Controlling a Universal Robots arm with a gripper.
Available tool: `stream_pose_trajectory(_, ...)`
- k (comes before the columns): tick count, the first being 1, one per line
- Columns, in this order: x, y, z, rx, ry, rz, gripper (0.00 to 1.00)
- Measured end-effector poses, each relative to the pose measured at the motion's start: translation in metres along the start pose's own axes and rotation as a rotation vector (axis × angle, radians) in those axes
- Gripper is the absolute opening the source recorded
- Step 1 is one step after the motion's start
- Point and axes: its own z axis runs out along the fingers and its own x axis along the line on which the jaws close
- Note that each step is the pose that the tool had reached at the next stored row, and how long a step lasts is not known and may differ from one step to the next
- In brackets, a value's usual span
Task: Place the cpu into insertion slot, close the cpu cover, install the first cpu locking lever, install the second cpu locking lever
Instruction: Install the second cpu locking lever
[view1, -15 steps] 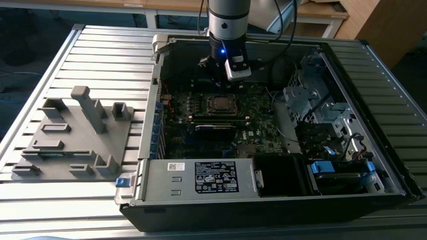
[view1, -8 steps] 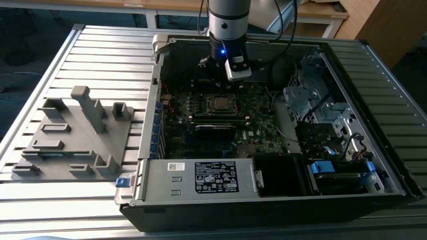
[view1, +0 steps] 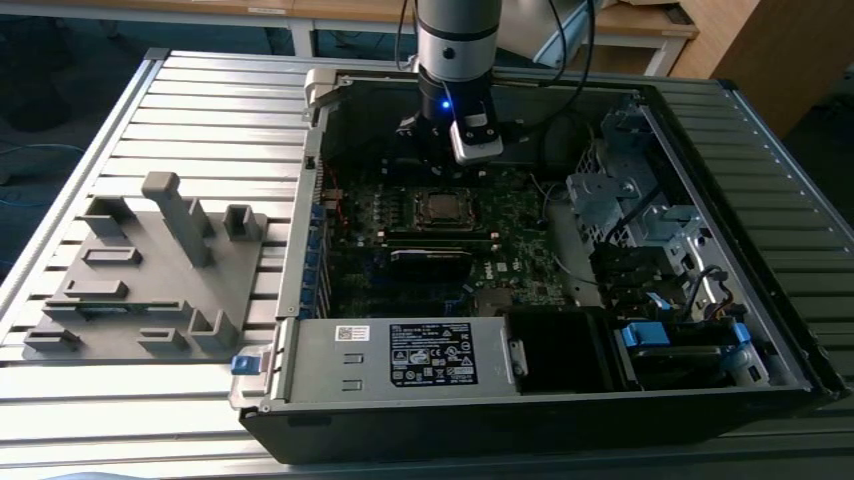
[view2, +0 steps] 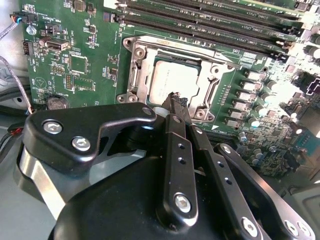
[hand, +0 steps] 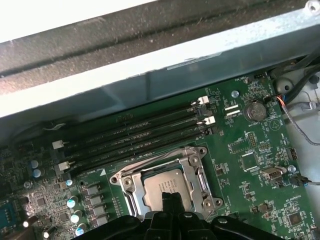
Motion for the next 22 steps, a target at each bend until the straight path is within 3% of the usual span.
stream_pose_trajectory(22,-0.0018,-0.0050,-0.0001,0.0000,0.0000,0.000,0.11)
